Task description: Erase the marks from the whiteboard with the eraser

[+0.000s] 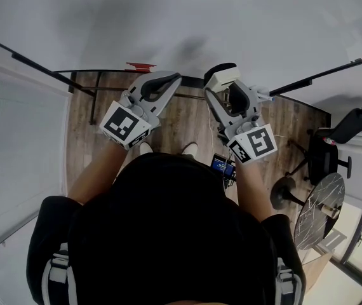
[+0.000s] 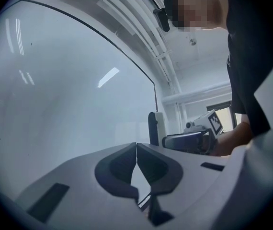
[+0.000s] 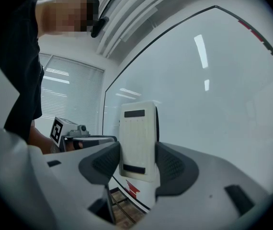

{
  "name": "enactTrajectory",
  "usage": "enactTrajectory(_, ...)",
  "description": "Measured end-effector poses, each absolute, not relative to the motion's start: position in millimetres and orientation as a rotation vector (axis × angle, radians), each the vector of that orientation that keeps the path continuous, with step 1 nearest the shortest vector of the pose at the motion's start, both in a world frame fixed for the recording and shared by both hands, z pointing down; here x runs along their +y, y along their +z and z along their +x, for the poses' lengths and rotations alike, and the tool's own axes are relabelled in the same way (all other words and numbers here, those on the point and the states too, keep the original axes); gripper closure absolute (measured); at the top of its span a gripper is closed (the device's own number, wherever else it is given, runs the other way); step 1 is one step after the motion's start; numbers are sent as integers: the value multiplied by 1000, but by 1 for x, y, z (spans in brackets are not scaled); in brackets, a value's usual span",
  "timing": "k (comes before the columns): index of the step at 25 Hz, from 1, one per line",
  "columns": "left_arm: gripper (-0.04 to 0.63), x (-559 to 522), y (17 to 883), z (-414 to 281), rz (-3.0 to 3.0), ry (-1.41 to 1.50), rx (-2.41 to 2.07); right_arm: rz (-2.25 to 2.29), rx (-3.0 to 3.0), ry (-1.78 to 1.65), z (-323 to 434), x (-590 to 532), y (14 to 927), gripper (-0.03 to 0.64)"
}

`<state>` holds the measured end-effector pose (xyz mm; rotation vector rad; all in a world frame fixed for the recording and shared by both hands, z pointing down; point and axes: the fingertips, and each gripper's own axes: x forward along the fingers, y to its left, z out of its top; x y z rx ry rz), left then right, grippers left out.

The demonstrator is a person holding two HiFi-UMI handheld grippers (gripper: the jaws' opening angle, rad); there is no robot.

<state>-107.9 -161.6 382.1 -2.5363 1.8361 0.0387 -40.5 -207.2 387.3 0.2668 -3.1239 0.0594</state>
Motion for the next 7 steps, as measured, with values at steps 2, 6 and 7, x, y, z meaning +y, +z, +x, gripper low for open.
enactTrajectory(2, 589, -161, 381, -108, -2536, 40, 1838, 268, -3124, 63, -40, -207, 387, 384)
enactTrajectory(6, 589, -160, 384, -106, -2541, 42, 1842, 266, -3121, 72, -39, -206, 390, 385)
enactTrajectory(7, 589, -160, 385, -106, -2542, 42, 1844, 265, -3120, 74, -39, -206, 391, 385)
